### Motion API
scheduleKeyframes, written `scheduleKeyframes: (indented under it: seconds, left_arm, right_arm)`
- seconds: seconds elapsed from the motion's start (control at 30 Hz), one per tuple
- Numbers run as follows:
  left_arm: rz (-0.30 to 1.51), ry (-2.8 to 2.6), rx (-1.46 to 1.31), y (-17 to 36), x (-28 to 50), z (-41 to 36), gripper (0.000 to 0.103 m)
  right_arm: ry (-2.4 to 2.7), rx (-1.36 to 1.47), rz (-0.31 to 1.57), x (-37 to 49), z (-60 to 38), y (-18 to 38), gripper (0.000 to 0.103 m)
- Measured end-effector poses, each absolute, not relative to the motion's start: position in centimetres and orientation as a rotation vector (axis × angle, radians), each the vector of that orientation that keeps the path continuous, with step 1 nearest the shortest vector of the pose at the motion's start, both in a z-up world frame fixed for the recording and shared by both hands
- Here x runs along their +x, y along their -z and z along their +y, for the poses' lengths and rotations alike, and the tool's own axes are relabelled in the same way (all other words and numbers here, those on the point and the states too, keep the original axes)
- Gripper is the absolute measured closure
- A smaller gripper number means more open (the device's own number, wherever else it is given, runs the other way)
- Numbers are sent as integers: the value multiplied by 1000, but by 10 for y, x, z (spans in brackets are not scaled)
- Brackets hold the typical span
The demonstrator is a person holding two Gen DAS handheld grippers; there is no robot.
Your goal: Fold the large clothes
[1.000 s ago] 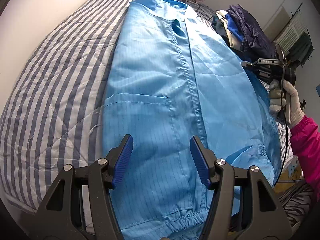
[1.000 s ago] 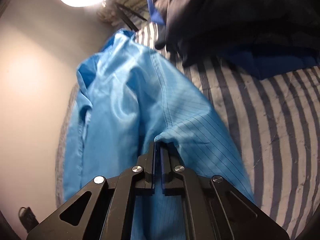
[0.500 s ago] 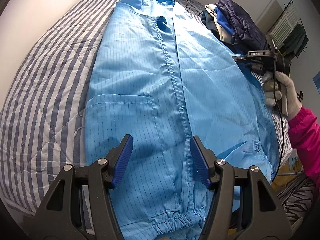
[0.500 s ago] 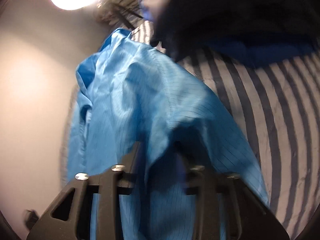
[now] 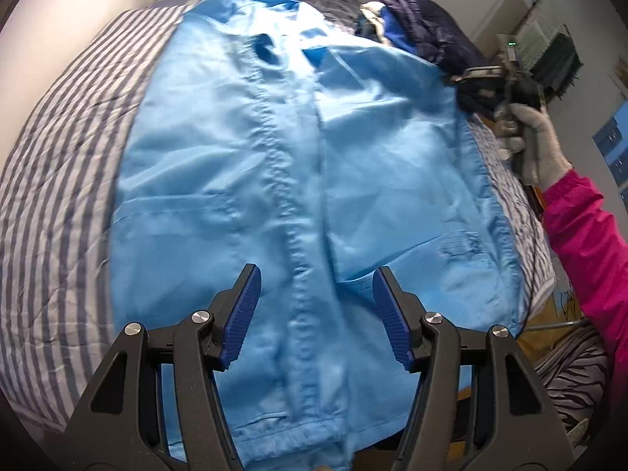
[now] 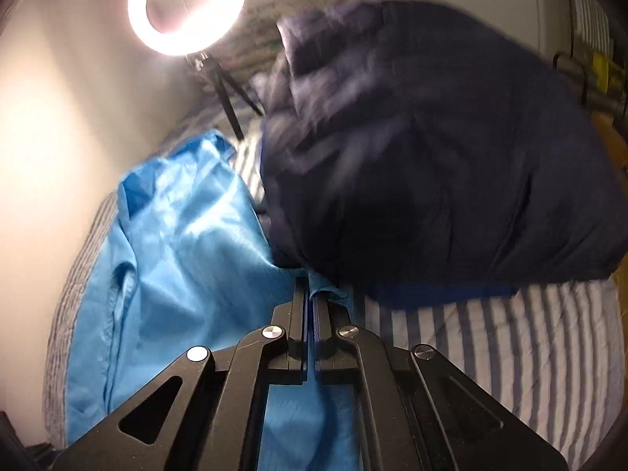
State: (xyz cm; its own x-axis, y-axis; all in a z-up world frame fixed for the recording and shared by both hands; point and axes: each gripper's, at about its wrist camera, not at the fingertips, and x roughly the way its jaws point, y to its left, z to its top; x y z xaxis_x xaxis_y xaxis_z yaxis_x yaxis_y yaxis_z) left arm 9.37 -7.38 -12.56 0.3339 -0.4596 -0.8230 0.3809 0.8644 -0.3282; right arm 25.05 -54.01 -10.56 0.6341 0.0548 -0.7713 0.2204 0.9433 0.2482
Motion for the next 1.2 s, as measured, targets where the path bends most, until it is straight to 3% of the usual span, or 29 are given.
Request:
scheduleKeyframes:
  seconds: [0.13, 0.27, 0.43, 0.6, 0.97, 1.0, 1.03, 1.2]
  left_arm:
    - [1088, 584, -58, 120, 93, -91, 42]
    - [1078, 619, -57, 113, 93, -104, 42]
    - [1052, 657, -41, 107, 93, -119, 42]
    - [1071, 668, -66, 112, 93, -118, 42]
    - [1066, 639, -89, 111, 73, -98, 42]
    - [1065, 633, -88, 111, 71, -96, 42]
    - [1064, 629, -90, 111, 69, -94, 42]
    - [1050, 616, -113, 106, 63, -84, 42]
  right_arm:
    - [113, 302, 924, 245, -542, 106, 98]
    - [127, 280, 898, 219, -541, 80, 80]
    - [-53, 342, 935, 151, -532, 57, 77]
    - [-261, 345, 1047, 75, -476, 74, 64]
    - [-322, 300, 1202, 17, -415, 134, 65]
    - [-331, 279, 1203, 15, -411, 133, 72]
    - [-337, 256, 1195, 12, -406, 131, 97]
    - [-350, 214, 1126, 0, -395, 104, 99]
